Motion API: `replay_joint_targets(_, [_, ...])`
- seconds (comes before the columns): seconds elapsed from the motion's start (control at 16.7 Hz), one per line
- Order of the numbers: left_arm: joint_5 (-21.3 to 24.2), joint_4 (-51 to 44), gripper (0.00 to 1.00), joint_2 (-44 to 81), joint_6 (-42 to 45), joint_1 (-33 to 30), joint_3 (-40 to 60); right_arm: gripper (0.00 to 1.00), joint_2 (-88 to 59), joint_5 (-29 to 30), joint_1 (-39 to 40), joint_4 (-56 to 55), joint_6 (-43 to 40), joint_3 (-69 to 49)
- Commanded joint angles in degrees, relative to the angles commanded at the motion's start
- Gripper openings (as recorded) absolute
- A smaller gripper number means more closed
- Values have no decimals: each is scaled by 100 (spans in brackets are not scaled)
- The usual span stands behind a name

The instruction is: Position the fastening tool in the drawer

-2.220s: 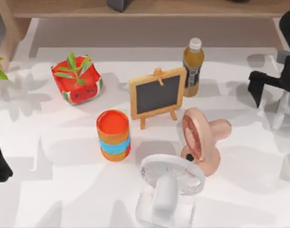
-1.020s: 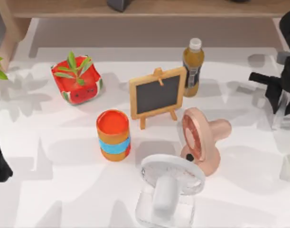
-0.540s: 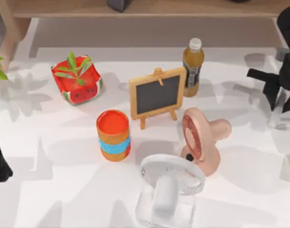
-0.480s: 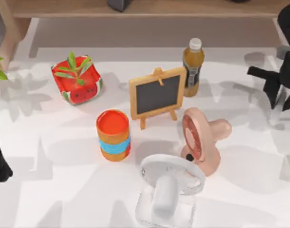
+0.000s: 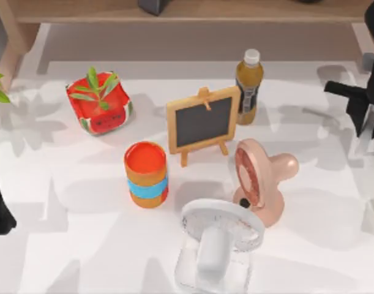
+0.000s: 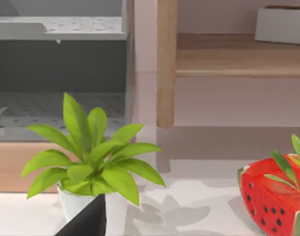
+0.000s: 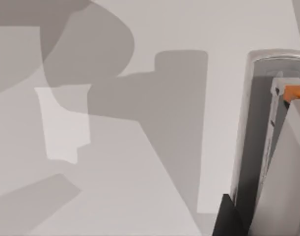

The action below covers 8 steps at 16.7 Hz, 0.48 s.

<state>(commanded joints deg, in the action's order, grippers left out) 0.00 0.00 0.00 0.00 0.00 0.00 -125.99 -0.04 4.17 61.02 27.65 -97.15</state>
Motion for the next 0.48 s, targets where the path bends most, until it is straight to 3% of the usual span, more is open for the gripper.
replay_joint_targets(0.24, [0, 0, 100, 0, 0, 0, 0, 0, 138, -57, 80, 133, -11, -180])
replay_joint_targets(0.48, [0, 0, 100, 0, 0, 0, 0, 0, 611, -141, -140, 867, -220, -1191])
